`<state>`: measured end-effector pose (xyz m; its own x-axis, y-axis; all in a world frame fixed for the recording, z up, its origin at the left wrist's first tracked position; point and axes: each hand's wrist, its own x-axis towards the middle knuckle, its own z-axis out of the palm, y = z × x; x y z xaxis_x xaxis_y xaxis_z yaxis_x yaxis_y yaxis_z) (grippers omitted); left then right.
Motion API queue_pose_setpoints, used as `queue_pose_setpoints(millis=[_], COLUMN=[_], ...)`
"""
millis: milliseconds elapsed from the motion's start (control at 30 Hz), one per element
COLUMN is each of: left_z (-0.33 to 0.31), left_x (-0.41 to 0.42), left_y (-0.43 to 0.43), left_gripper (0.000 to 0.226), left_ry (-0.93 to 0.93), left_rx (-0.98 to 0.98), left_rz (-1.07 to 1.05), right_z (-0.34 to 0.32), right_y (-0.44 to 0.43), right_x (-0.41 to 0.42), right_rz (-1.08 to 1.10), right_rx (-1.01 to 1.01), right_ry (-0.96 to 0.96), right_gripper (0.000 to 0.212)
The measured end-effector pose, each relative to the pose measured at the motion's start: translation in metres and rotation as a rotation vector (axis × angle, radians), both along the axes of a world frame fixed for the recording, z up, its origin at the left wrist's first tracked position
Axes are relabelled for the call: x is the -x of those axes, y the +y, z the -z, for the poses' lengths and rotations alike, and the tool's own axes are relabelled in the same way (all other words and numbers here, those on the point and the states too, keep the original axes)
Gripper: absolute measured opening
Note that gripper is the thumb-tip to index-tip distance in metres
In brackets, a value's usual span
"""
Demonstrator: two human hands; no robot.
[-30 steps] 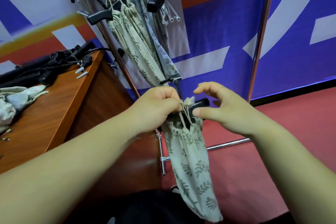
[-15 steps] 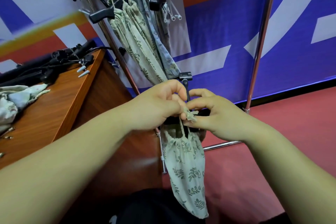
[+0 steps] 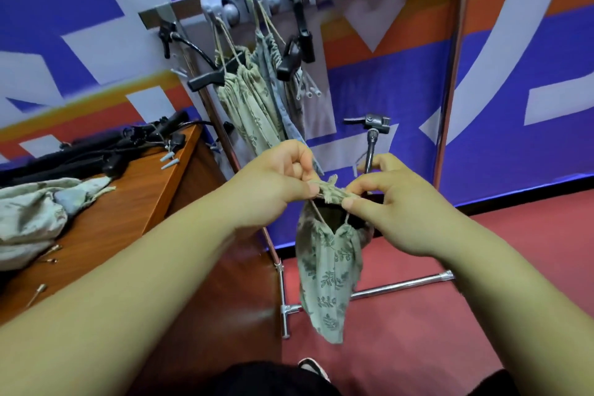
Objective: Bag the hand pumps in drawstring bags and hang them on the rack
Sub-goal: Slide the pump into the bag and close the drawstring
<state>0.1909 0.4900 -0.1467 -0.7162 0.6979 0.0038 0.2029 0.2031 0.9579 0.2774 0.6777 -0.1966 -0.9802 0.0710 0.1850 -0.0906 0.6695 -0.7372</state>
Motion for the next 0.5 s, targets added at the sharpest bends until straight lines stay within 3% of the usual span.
queue_pose_setpoints(millis=[67, 200, 367, 433, 500], left_z=[-0.010, -0.040, -0.079, -0.093, -0.102], left_x=[-0.008, -0.020, -0.039, -0.045, -0.050], left_y=[0.006, 0.021, 0.034, 0.037, 0.039], left_gripper=[0.022, 0.029, 0.018, 0.018, 0.018], left_ry=[0.052, 0.197, 0.399, 0.429, 0.451], left_rx=[-0.003, 0.017, 0.070, 0.078, 0.085], left_rz=[-0.019, -0.041, 0.027, 0.066, 0.103], right_z=[-0.009, -0.039, -0.076, -0.090, -0.102], right_y=[-0.001, -0.002, 0.009, 0.013, 0.016], right_x=[-0.007, -0.030, -0.060, -0.065, -0.063], right_rz=[0.068, 0.236, 0.406, 0.400, 0.246], right_rx=[-0.121, -0.160, -0.348, -0.369, -0.238], right_ry=[0.059, 0.157, 0.219, 0.310, 0.291], right_gripper=[0.009, 0.008, 0.035, 0.044, 0.050])
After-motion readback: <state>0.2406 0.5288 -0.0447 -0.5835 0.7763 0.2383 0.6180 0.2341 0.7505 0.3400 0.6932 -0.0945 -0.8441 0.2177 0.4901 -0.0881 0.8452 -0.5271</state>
